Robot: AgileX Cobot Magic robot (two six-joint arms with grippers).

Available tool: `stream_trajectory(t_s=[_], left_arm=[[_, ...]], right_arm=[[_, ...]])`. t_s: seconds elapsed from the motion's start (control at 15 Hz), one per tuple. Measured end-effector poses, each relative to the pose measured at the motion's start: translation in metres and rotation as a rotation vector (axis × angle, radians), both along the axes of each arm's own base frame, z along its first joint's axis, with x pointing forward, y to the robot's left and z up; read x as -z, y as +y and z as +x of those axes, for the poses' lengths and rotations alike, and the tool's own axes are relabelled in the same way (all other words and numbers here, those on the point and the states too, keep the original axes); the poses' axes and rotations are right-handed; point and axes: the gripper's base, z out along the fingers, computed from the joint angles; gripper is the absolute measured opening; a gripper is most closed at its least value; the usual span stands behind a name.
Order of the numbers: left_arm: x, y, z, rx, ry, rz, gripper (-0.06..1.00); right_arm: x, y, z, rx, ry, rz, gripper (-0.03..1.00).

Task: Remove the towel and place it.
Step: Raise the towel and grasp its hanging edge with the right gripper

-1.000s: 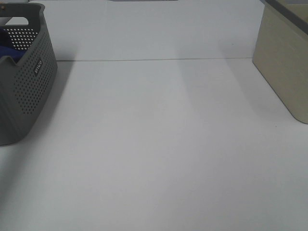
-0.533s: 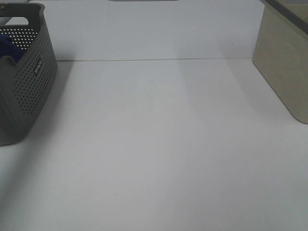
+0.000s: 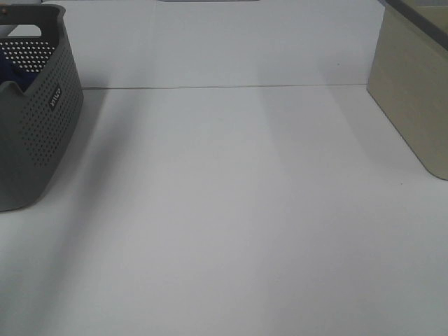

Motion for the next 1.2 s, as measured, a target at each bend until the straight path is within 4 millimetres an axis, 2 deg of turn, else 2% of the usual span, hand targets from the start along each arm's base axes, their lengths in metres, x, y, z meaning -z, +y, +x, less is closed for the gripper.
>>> stream_trajectory(t_s=[0.33, 0.47, 0.6, 0.8, 0.87, 1.0, 1.2], left_arm=[[-0.043, -0.056, -0.019, 0.121, -0.157, 0.05, 0.0], [-0.056, -0.083, -0.032, 0.18, -0.212, 0.091, 0.0], [-0.066, -0.114, -0.048, 0.274, -0.261, 0.105, 0.0], [-0.071, -0.16, -0.074, 0.433, -0.266, 0.146, 0.0], [-0.071, -0.185, -0.089, 0.521, -0.263, 0.165, 0.0], [-0.071, -0.201, -0.101, 0.573, -0.266, 0.166, 0.0], [-0.069, -0.237, -0.131, 0.712, -0.254, 0.162, 0.0]], right_arm=[[-0.01, 0.009, 0.002, -0.116, -0.103, 0.014, 0.77], [-0.012, 0.015, 0.014, -0.192, -0.065, -0.002, 0.76], [-0.016, 0.02, 0.034, -0.282, -0.046, -0.032, 0.75], [-0.02, 0.031, 0.074, -0.438, -0.047, -0.018, 0.75], [-0.019, 0.04, 0.101, -0.546, -0.074, 0.016, 0.75], [-0.017, 0.046, 0.119, -0.62, -0.109, 0.063, 0.75], [-0.014, 0.055, 0.158, -0.733, -0.158, 0.167, 0.75]])
